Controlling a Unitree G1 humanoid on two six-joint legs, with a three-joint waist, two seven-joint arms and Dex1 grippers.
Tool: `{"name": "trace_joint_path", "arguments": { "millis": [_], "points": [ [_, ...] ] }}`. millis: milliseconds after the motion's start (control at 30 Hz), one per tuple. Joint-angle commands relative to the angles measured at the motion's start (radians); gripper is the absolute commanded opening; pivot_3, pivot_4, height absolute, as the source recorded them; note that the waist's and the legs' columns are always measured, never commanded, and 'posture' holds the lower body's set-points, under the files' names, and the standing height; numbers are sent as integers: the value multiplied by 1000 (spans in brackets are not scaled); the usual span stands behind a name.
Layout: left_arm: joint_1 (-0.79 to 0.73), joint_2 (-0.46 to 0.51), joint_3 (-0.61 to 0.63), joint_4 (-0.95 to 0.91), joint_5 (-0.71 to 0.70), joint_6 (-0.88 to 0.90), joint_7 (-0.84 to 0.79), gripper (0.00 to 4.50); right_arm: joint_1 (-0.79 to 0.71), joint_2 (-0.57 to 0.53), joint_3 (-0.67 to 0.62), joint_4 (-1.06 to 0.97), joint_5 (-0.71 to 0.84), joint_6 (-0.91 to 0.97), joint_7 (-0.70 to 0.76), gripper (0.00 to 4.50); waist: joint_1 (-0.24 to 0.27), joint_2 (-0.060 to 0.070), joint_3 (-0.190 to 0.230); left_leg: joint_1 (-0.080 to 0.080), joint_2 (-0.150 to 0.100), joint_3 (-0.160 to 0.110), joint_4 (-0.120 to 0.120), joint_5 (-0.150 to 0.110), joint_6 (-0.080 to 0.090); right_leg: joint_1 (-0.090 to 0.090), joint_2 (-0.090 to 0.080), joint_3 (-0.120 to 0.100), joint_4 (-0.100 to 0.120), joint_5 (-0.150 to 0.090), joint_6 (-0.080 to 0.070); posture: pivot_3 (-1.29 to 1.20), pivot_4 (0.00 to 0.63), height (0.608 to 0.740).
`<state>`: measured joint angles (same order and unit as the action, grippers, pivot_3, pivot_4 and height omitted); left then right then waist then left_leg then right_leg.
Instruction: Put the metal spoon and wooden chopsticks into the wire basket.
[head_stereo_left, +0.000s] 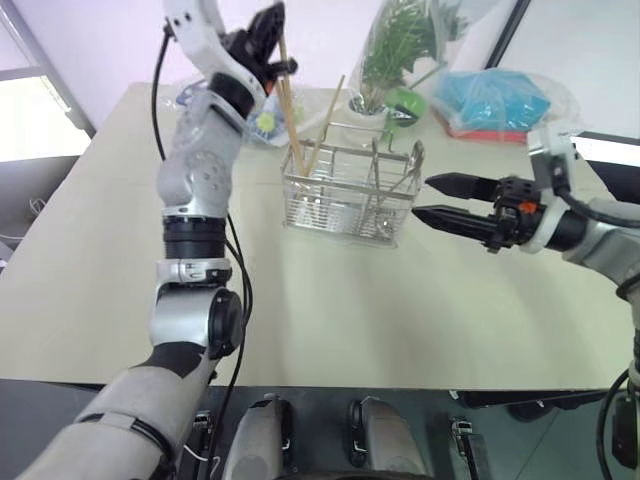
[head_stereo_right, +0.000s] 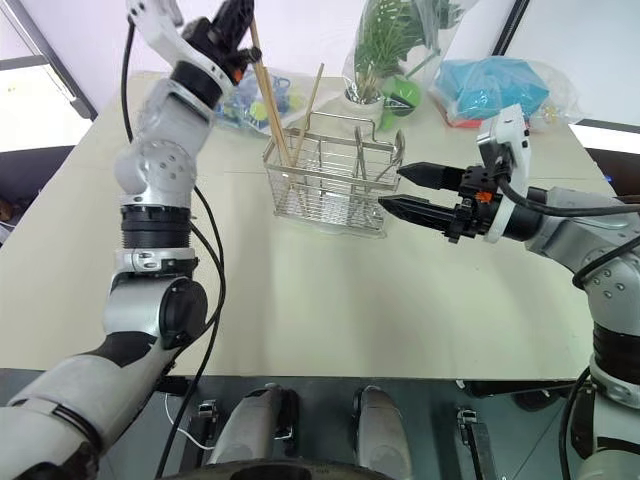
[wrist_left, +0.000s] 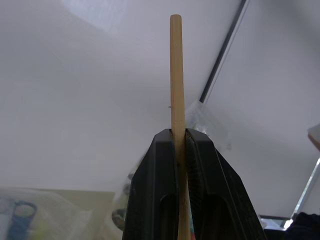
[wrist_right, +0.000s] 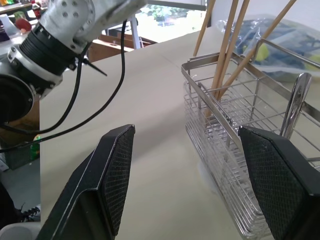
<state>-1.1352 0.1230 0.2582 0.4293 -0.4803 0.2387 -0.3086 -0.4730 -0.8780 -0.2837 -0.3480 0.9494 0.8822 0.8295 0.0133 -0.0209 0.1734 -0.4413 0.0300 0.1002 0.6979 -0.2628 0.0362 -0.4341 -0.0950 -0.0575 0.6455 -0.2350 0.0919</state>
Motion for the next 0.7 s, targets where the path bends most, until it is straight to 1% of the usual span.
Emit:
{"name": "trace_joint_path", "arguments": {
  "millis": [33, 233, 300, 333, 400, 467, 500, 533, 567, 667, 700],
  "points": [
    [-33, -15, -20, 43, 32, -80, -24, 40, 2, -10, -42, -37, 30, 5, -13, 3402, 2, 0, 0, 0, 0, 0, 0, 0, 0, 0, 0, 0, 0, 0, 0, 0, 150, 720],
    [-33, -47, -48, 124, 81, -175, -54, 40, 16, -18, -72, -53, 52, 19, -36, 3402, 2, 0, 0, -1, 0, 0, 0, -1, 1, 0, -1, 0, -1, 0, 0, 0, 150, 720],
    [-24, -57, -49, 127, 76, -176, -61, 830, 22, -18, -78, -57, 55, 21, -41, 3402, 1, 0, 0, -1, 0, 0, 0, -1, 2, 0, -1, 0, -1, 0, 0, 0, 150, 720],
    [-22, -60, -49, 127, 74, -176, -64, 1112, 24, -18, -80, -57, 57, 21, -42, 3402, 0, 0, 0, -1, 0, 0, 0, -1, 2, 0, -1, 0, -1, 0, 0, 0, 150, 720],
    [-6, -66, -54, 97, 72, -163, -63, 2020, 28, -18, -81, -55, 55, 17, -43, 3402, 0, 0, 0, -1, 0, 0, 0, -1, 2, 0, 0, 0, -1, 0, 0, 0, 150, 720],
    [14, -62, -60, 42, 66, -126, -61, 3031, 27, -13, -74, -51, 50, 10, -45, 3402, -1, 0, 0, -1, 0, -1, 0, -1, 2, 0, 0, 0, -1, 0, 0, 0, 150, 720],
    [23, -54, -61, 12, 57, -95, -63, 3627, 25, -10, -71, -48, 47, 8, -45, 3402, -1, 0, 0, -1, 0, -1, 0, -1, 2, 0, 0, 0, -1, 0, 0, 0, 150, 720],
    [28, -46, -58, -11, 46, -65, -66, 4100, 23, -9, -68, -46, 45, 5, -45, 3402, -1, 0, 0, -1, 0, -1, 0, -1, 2, 0, 0, 0, -1, 0, 0, 0, 150, 720],
    [35, -31, -51, -45, 23, -14, -74, 4445, 21, -6, -63, -42, 40, 1, -44, 3402, -1, 0, 0, -1, 0, -1, 0, -1, 2, 0, 0, 0, -1, 0, 0, 0, 150, 720],
    [56, 54, -59, -152, -9, 126, -115, 4445, 24, -5, -43, -26, 10, -20, -31, 3402, -4, 0, 0, -1, 0, -1, 0, -1, 2, -1, 0, 0, -1, 0, 0, 0, 150, 720],
    [69, 104, -73, -201, -20, 174, -159, 4445, 28, -9, -34, -20, -6, -30, -21, 3402, -5, 0, 0, -1, 0, -1, 0, -1, 2, -1, 0, 0, -1, 0, 0, 0, 150, 720]
  ]
}}
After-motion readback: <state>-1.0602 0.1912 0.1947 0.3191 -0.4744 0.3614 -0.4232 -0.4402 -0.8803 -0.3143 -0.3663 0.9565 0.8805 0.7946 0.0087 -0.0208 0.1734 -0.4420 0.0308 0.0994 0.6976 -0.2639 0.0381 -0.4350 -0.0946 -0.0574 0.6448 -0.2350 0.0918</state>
